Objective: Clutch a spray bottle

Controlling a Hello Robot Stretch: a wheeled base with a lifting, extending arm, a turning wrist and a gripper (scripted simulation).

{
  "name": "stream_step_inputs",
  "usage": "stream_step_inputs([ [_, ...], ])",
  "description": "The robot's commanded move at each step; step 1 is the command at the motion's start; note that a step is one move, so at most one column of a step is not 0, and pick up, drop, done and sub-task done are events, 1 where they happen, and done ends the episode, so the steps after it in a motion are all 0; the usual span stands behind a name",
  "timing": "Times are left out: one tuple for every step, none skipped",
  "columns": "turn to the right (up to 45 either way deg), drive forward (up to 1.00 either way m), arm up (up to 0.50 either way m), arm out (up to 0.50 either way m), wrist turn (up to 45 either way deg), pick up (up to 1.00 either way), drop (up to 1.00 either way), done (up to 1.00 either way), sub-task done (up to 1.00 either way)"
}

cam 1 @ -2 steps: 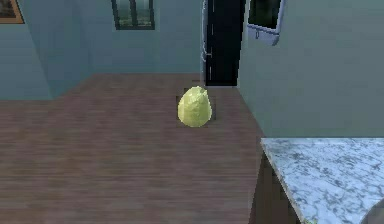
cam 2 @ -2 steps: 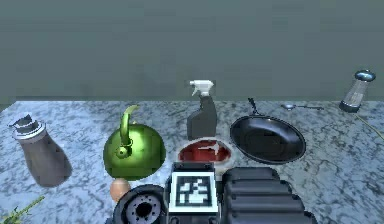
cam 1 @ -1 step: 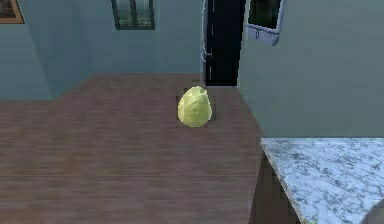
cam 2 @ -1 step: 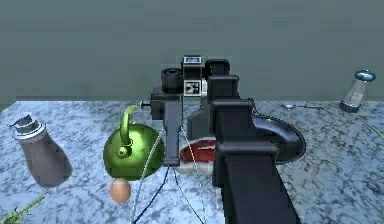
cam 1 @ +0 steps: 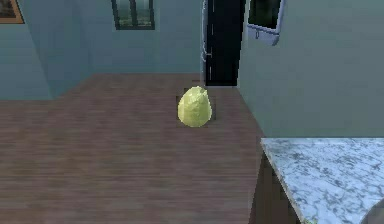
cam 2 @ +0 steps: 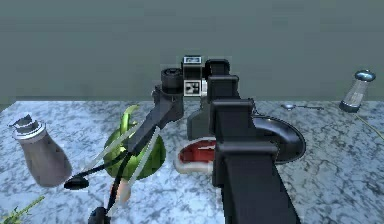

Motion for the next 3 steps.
stream_step_inputs([
  [0.0,0.00,0.00,0.00,45.0,0.00,0.00,0.00,0.00],
  [0.0,0.00,0.00,0.00,45.0,0.00,0.00,0.00,0.00],
  [0.0,0.00,0.00,0.00,45.0,0.00,0.00,0.00,0.00],
])
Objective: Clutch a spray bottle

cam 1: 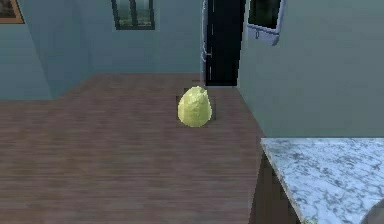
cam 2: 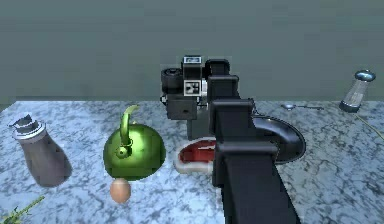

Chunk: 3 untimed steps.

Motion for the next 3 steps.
stream_step_inputs([
  [0.0,0.00,0.00,0.00,3.0,0.00,0.00,0.00,0.00],
  [0.0,0.00,0.00,0.00,0.0,1.00,0.00,0.00,0.00],
  [0.0,0.00,0.00,0.00,0.0,0.00,0.00,1.00,0.00],
])
